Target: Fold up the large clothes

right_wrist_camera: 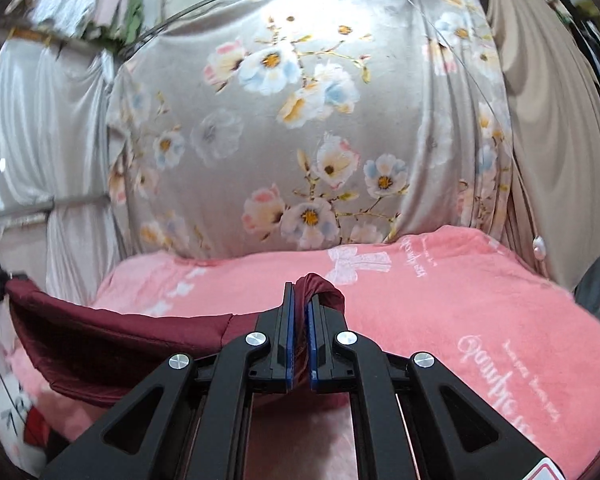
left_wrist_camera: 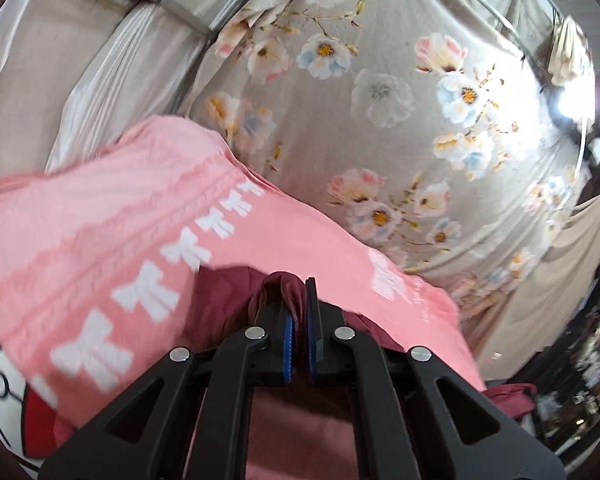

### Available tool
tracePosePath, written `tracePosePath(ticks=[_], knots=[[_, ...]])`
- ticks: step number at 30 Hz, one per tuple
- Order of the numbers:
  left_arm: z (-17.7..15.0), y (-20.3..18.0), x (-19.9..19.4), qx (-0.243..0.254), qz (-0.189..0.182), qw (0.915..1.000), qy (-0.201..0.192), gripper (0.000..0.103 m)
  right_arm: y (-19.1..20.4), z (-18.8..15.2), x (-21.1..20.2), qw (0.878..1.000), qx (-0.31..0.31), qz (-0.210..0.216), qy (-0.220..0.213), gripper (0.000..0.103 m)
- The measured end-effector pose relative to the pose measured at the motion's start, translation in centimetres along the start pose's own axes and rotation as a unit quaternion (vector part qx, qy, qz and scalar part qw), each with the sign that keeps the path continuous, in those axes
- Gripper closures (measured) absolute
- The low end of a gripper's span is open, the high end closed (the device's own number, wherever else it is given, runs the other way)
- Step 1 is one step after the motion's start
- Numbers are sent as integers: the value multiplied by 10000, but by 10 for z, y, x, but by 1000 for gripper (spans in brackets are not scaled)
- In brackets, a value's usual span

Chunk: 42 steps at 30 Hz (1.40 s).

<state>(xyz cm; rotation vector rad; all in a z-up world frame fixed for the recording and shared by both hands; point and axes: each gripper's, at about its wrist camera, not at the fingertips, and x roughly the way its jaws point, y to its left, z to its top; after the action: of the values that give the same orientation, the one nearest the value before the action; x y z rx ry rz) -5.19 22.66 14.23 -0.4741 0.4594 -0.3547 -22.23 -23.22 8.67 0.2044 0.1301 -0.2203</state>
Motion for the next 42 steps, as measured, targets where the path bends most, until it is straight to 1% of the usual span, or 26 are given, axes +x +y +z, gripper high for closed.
tracePosePath(ticks=[1, 3, 4, 6, 7, 10, 11, 12, 13, 15, 16, 17, 20, 26, 30, 32, 36, 42], knots=[[3, -1, 8, 35, 33, 10000, -24, 99, -3, 3, 17, 9999, 96, -42, -1, 99], [14, -4, 44, 95, 208, 9997, -16, 99, -10, 9, 51, 9995, 288, -113, 58, 99], [18, -6, 52, 134, 259, 9996, -26, 99, -13, 13, 71, 9990, 415, -148, 121, 99], [28, -9, 92, 286, 547, 9981, -20, 99, -20, 19, 108, 9973, 659, -196, 256, 99], [30, -9, 105, 331, 633, 9974, -3, 99, -23, 20, 128, 9963, 753, -221, 353, 99], [40, -6, 168, 472, 1045, 9933, 116, 99, -26, 24, 175, 9942, 870, -339, 532, 99], [41, -4, 182, 498, 1138, 9921, 163, 99, -26, 23, 196, 9934, 878, -414, 614, 99], [41, -1, 204, 543, 1273, 9900, 259, 99, -25, 21, 214, 9924, 882, -500, 700, 99], [40, 2, 216, 554, 1347, 9889, 300, 99, -24, 19, 224, 9917, 886, -541, 759, 99], [37, 8, 248, 620, 1555, 9849, 441, 99, -23, 11, 258, 9892, 858, -709, 951, 99], [35, 11, 267, 674, 1686, 9820, 519, 99, -23, 6, 268, 9880, 859, -760, 1032, 99], [32, 14, 278, 714, 1766, 9800, 576, 99, -24, -1, 284, 9860, 878, -825, 1157, 99], [21, 21, 309, 814, 1969, 9738, 790, 99, -26, -16, 311, 9809, 930, -974, 1401, 100], [3, 34, 355, 863, 2250, 9634, 1171, 99, -31, -35, 357, 9706, 919, -1173, 1888, 100], [-13, 48, 373, 777, 2385, 9584, 1361, 98, -31, -50, 378, 9652, 841, -1236, 2147, 100], [-19, 55, 377, 710, 2405, 9575, 1426, 98, -30, -58, 388, 9620, 793, -1263, 2285, 100], [-29, 66, 382, 567, 2349, 9587, 1500, 96, -31, -72, 403, 9552, 741, -1317, 2546, 100], [-34, 72, 386, 480, 2288, 9609, 1483, 94, -29, -86, 418, 9438, 621, -1373, 2943, 98]])
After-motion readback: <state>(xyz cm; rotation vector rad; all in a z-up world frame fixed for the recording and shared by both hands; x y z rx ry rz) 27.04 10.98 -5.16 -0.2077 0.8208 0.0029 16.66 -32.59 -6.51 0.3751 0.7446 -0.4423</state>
